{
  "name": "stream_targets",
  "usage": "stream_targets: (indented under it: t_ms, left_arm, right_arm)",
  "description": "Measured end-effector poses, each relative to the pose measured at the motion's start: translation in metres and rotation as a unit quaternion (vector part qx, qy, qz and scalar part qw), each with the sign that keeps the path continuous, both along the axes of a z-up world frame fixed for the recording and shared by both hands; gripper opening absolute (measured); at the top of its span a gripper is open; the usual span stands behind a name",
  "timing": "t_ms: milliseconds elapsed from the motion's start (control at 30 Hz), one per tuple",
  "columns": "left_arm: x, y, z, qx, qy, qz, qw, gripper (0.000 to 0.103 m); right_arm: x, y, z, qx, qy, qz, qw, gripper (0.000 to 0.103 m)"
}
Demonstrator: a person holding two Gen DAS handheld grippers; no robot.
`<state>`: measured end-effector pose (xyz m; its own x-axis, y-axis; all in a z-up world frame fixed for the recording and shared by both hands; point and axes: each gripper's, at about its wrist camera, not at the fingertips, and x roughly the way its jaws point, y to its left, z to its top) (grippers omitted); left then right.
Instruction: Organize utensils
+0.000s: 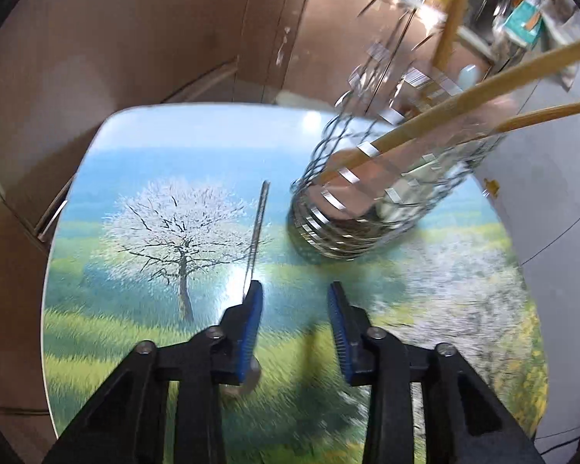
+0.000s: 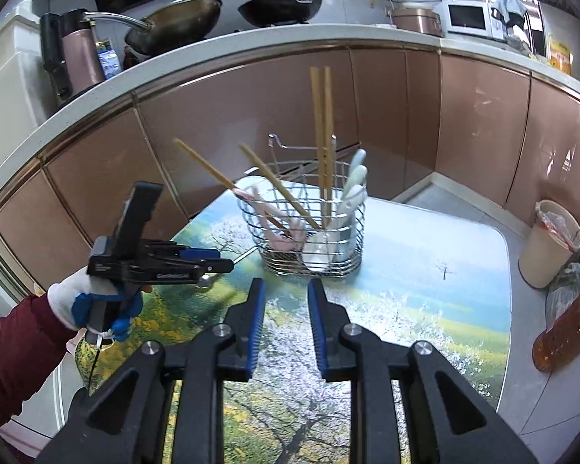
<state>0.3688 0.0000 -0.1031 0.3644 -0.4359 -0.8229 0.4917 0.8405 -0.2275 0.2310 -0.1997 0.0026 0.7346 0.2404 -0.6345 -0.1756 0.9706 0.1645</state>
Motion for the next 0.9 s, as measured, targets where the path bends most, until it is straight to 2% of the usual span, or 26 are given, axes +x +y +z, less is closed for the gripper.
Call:
stream_targets:
  t_ms: [233, 433, 500, 567, 633, 733, 800, 900]
  left_arm:
    - [0.003, 0.010, -0.012, 0.026, 0.013, 0.002, 0.9996, 0.027]
    - [-0.014, 0.013, -0.020, 0.074, 0.025, -0.021, 0.9967, 0.026]
    - [-0.020, 0.013, -0.021, 0.079, 0.031, -0.027, 0.9961, 0.022]
    - [-0.029, 0.013, -0.022, 0.087, 0.037, -0.036, 0.9949, 0.004]
    - [-0.039, 0.016, -0.022, 0.080, 0.046, -0.032, 0.9952, 0.002]
    - [-0.056, 0.019, -0.023, 0.072, 0.034, -0.020, 0.9966, 0.002]
    - [-0.065, 0.021, -0.020, 0.050, 0.033, -0.011, 0.9982, 0.002]
    - [-0.083, 0.034, -0.008, -0.005, 0.012, 0.006, 0.9999, 0.000]
  right_arm:
    - [0.009, -0.020, -0.011, 0.009, 0.007, -0.008, 1.000, 0.021]
    - [0.010, -0.019, -0.015, 0.023, 0.007, -0.005, 1.000, 0.021]
    - [0.008, -0.018, -0.014, 0.023, 0.006, -0.002, 1.000, 0.021]
    - [0.005, -0.018, -0.013, 0.024, 0.004, 0.000, 1.000, 0.021]
    - [0.003, -0.020, -0.011, 0.025, 0.002, -0.002, 1.000, 0.021]
    - [0.001, -0.023, -0.011, 0.032, 0.001, -0.005, 0.999, 0.021]
    - [0.000, -0.023, -0.012, 0.034, 0.003, -0.005, 0.999, 0.021]
    - [-0.003, -0.020, -0.015, 0.029, 0.008, -0.001, 1.000, 0.021]
